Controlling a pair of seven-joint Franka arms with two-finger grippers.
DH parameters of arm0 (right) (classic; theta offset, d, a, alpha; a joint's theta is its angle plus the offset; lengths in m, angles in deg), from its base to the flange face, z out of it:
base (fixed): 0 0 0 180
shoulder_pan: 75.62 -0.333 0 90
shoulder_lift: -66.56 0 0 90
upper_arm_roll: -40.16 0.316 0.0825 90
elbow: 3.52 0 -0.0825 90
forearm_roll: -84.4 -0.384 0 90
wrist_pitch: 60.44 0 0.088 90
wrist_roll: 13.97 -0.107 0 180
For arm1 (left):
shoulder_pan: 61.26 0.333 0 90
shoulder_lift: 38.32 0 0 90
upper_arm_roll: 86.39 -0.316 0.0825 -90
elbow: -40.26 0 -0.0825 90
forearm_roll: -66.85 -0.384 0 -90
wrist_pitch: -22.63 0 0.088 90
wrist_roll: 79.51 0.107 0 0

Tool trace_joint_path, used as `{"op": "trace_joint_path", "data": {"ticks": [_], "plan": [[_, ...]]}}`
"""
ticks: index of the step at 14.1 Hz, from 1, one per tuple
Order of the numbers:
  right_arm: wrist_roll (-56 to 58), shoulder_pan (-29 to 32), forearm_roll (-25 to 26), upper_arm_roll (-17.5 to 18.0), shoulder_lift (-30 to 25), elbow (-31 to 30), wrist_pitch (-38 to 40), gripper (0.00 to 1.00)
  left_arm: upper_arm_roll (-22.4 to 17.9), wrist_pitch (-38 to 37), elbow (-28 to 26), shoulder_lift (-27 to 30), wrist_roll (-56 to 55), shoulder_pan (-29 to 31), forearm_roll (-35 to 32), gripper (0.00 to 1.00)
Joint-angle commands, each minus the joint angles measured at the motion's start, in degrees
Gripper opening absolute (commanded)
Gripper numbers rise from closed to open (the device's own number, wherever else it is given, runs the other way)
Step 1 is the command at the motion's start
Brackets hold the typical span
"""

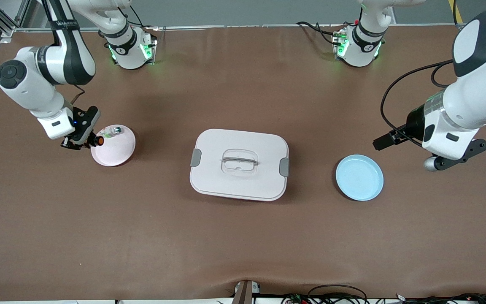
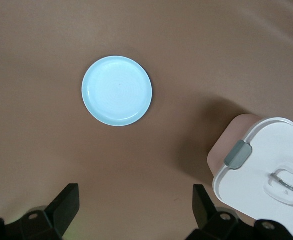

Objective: Transfer orange switch to right arm and place
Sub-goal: 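Carry the switch with the right gripper over the pink plate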

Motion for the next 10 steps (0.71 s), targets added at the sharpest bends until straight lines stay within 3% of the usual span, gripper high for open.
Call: {"op": "trace_joint_path", "data": {"ticks": [1, 5, 10], "plan": [[3.18, 2.83, 1.11, 0.92, 4.20, 0.13, -3.68, 0.08, -3.21, -1.12, -1.17, 4.21, 2.56, -1.92, -3.26, 1.00], [5.12, 3.54, 1.11, 0.92, 8.69, 0.13, -7.90, 0.07, -4.18, -1.12, -4.42, 9.31, 6.77, -1.84, -3.27, 1.00], [5.21, 3.10, 1.11, 0.92, 12.65, 0.21, -11.25, 0.07, -5.23, -1.03, -4.60, 10.20, 19.41, -1.75, -3.62, 1.00]]}}
